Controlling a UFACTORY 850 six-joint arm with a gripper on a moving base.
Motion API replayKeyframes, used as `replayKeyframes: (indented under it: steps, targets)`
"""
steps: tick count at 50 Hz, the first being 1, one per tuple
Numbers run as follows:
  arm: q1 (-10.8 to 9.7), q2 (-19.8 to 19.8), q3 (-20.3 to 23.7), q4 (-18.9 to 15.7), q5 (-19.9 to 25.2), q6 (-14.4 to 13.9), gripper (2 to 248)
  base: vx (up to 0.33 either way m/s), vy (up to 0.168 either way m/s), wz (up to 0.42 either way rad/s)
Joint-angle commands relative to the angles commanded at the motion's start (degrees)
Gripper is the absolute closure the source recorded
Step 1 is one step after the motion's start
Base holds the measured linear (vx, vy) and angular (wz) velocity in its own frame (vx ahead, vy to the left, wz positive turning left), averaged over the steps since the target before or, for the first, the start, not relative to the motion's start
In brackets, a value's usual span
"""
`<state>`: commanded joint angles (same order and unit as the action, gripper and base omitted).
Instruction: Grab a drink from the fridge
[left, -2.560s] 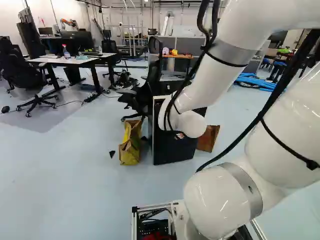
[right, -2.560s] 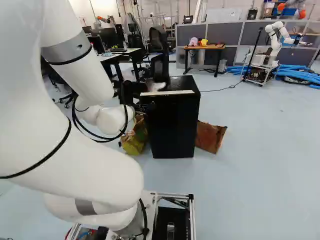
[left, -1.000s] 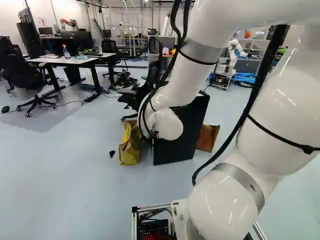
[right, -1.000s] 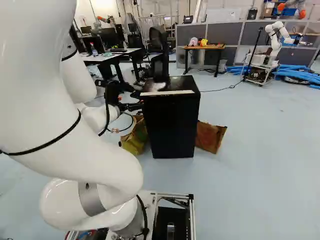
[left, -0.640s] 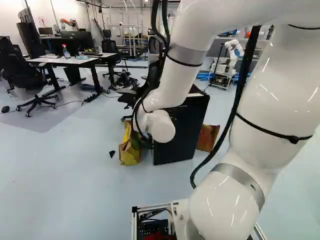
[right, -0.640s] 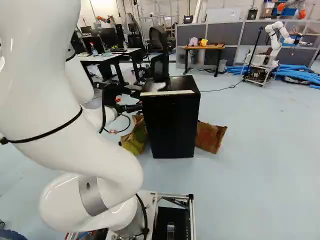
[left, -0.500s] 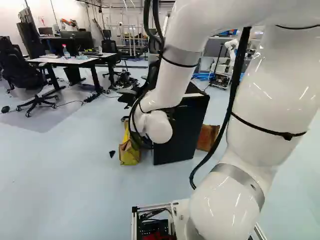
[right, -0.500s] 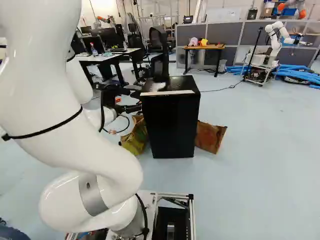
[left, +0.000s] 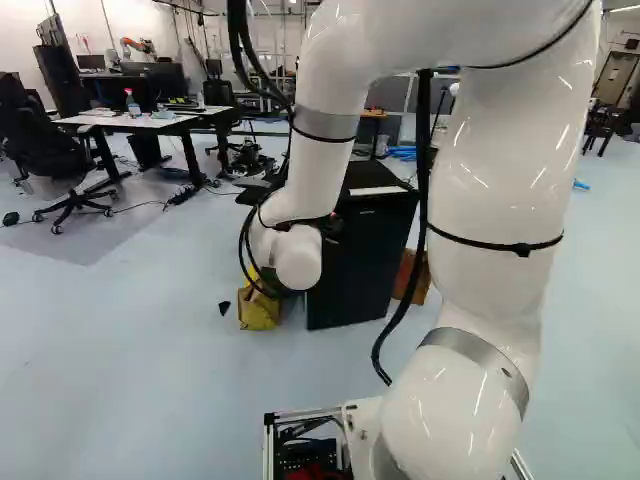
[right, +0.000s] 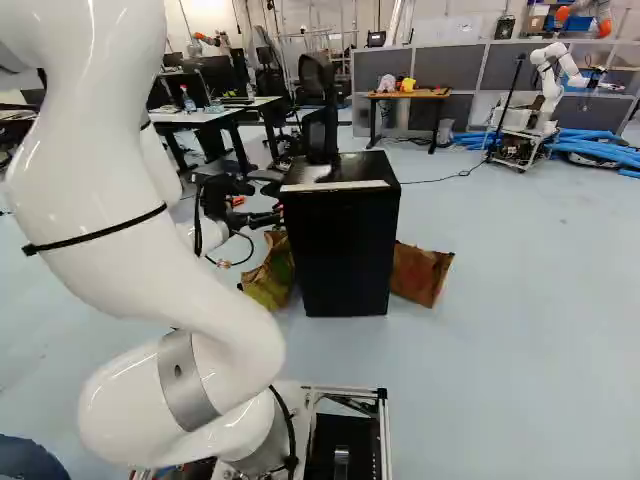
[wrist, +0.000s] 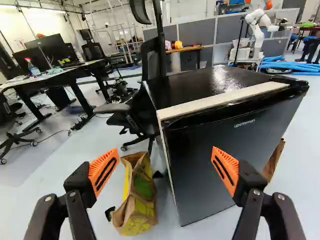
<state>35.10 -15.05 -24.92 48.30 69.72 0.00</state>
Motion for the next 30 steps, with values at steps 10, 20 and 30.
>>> replayKeyframes:
  steps: [10,20,30]
  targets:
    - [0.7,-3.4,-2.2,2.9,2.2,0.0,3,0.000,0.000,0.000]
    - [1.2,-6.8,-4.6,5.8,4.4,0.0,3,0.000,0.000,0.000]
    - [1.6,-10.1,-7.0,8.7,6.6,0.0,3,0.000,0.000,0.000]
